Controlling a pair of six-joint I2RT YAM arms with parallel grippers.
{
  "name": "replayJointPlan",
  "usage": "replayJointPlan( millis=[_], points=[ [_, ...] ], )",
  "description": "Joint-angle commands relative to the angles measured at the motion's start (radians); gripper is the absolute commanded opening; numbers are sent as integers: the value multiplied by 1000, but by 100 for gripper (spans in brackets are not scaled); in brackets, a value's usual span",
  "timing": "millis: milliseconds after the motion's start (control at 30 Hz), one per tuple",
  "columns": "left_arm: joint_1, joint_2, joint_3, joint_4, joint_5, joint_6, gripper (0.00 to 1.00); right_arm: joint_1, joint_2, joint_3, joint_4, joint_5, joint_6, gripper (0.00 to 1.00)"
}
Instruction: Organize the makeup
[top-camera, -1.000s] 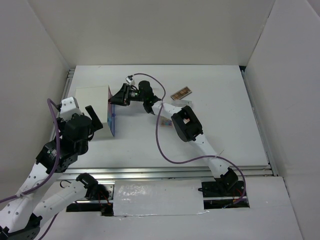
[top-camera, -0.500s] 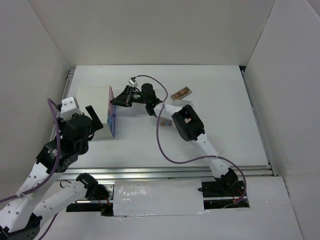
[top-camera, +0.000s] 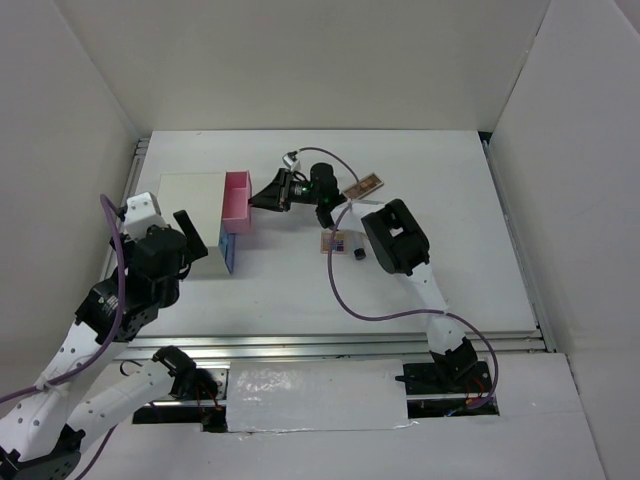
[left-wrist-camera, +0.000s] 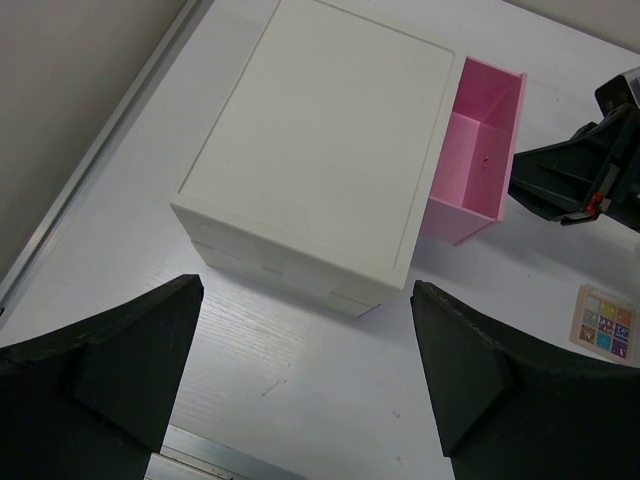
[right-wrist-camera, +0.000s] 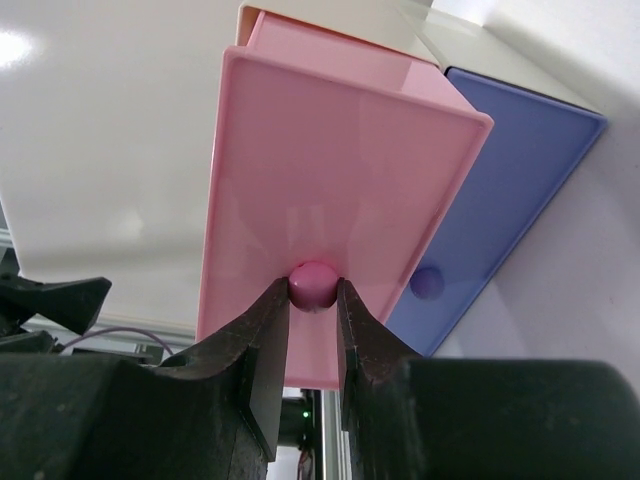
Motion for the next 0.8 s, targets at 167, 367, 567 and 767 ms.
replayJointPlan(
  millis=[167,367,567,767],
  points=[
    [3,7,4,30,-19,14,99,-34,-104,-80,24,-37,-60,5],
    [3,10,4,29,-20,12,99,-47,-126,-109,28,-48,-63,6],
    [3,10,6,30,-19,11,99,-70,-149,-131,21,-62,-72,6],
    [3,8,6,29,-17,11,99,-77,-169,-140,10,-72,-89,35]
  ],
)
